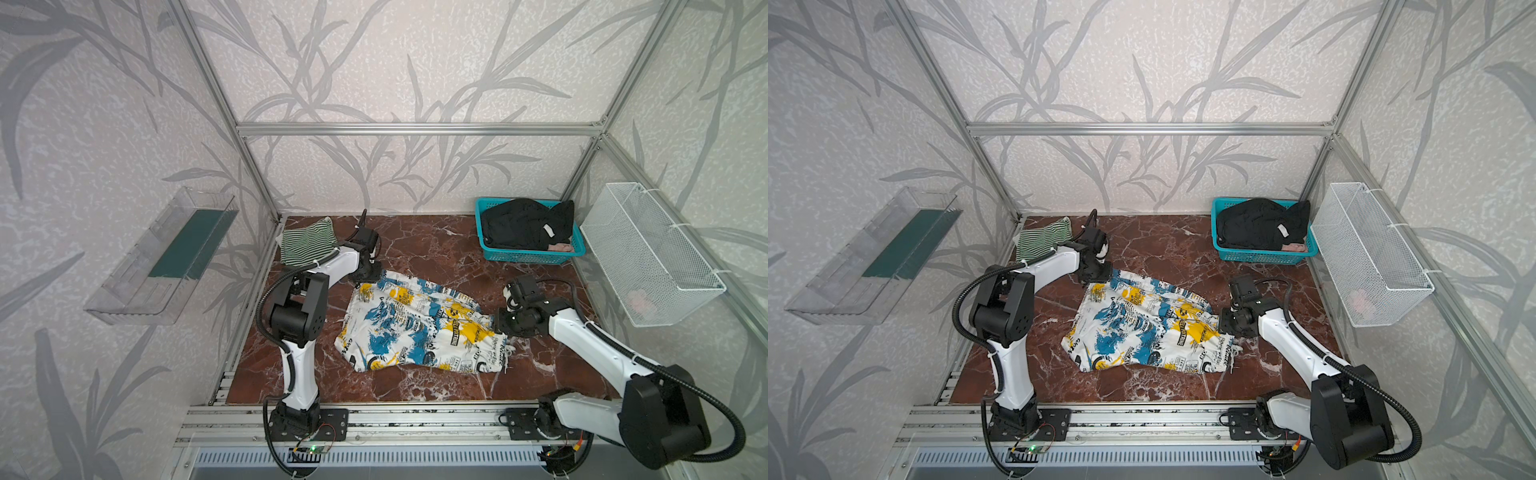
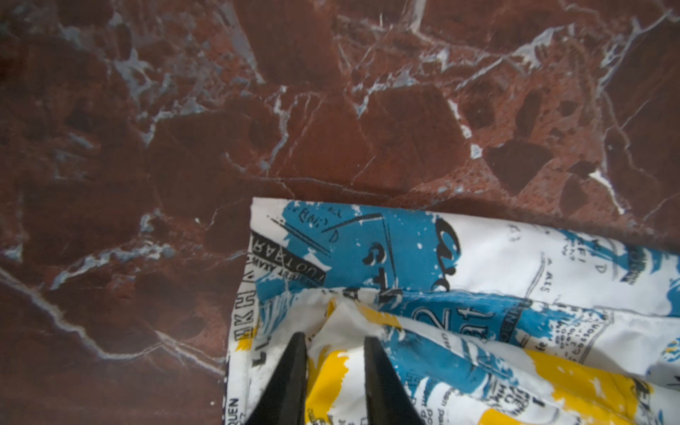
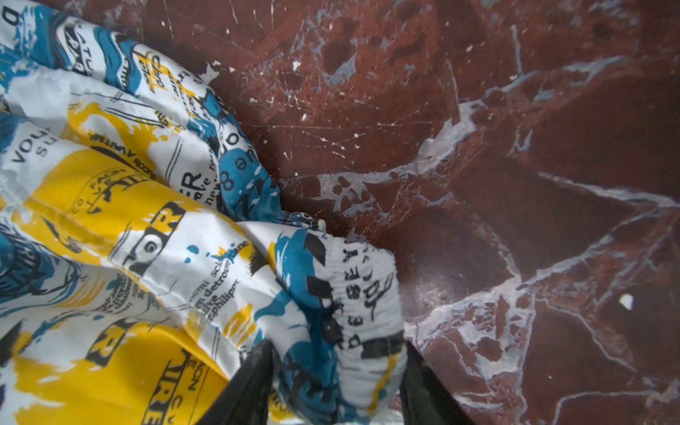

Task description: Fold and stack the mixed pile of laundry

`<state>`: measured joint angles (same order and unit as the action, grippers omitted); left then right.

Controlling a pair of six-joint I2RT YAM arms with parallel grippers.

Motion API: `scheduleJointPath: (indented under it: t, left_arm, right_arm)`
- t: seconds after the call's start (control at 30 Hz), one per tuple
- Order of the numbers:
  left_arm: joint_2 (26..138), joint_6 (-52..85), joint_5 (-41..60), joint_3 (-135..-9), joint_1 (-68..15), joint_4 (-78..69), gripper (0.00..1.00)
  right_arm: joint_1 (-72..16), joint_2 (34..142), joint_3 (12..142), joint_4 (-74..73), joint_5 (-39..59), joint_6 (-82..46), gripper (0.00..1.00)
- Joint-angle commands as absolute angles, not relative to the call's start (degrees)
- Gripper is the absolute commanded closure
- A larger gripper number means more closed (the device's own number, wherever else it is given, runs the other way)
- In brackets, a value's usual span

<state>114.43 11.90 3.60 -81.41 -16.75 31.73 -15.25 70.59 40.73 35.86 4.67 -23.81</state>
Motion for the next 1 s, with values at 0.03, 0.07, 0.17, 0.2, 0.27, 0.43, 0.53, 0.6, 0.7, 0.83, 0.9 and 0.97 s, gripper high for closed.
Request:
scheduleJointPath:
  t: [0.03,0.07,0.17,0.2,0.27,0.43,0.53,0.6,0.7,0.83,0.9,0.97]
  left_arm:
    - [114.8,11.4,4.5,-83.5,-16.4,33.3,0.89]
    - [114.5,11.5,4.5,-83.5,-16.4,33.3,0.90]
    - [113.6,11.7,4.3,-83.2,-16.3,33.1,0.95]
    - [113.2,11.8,4.1,-83.2,-16.3,33.0,0.97]
    - [112.9,11.9,3.9,-83.2,-16.0,33.2,1.00]
    - [111.2,12.6,4.6,-82.8,-15.1,33.0,1.00]
    - [109.4,13.3,5.0,-82.5,-14.3,32.7,1.00]
    - [107.7,13.7,5.3,-82.3,-13.7,32.6,1.00]
    - [105.0,14.1,6.1,-81.9,-12.5,32.3,1.00]
    - [102.5,14.2,10.1,-81.8,-10.6,30.5,1.00]
    - [102.0,14.2,13.1,-81.7,-9.6,29.1,1.00]
    - [102.0,14.7,15.0,-81.4,-8.9,27.0,1.00]
  right_arm:
    - [-14.9,70.3,39.8,35.9,6.5,-23.9,0.54]
    - [-14.9,70.1,39.6,35.6,6.8,-23.9,0.58]
    - [-14.9,69.8,39.4,35.3,7.1,-23.7,0.70]
    - [-14.9,69.7,39.5,35.3,7.1,-23.7,0.75]
    - [-14.9,69.7,39.6,35.4,7.2,-23.6,0.82]
    - [-14.9,69.4,40.6,36.4,7.7,-22.8,0.95]
    - [-14.9,68.8,41.8,37.7,9.0,-21.9,0.99]
    - [-14.9,68.2,43.2,39.0,10.3,-21.2,0.99]
    - [-14.9,67.6,45.3,41.0,11.6,-20.3,1.00]
    - [-14.9,67.6,48.4,43.3,13.0,-19.3,0.99]
    - [-14.9,67.8,49.8,43.8,13.6,-18.9,1.00]
    - [-14.9,68.2,50.7,43.9,13.9,-18.8,0.99]
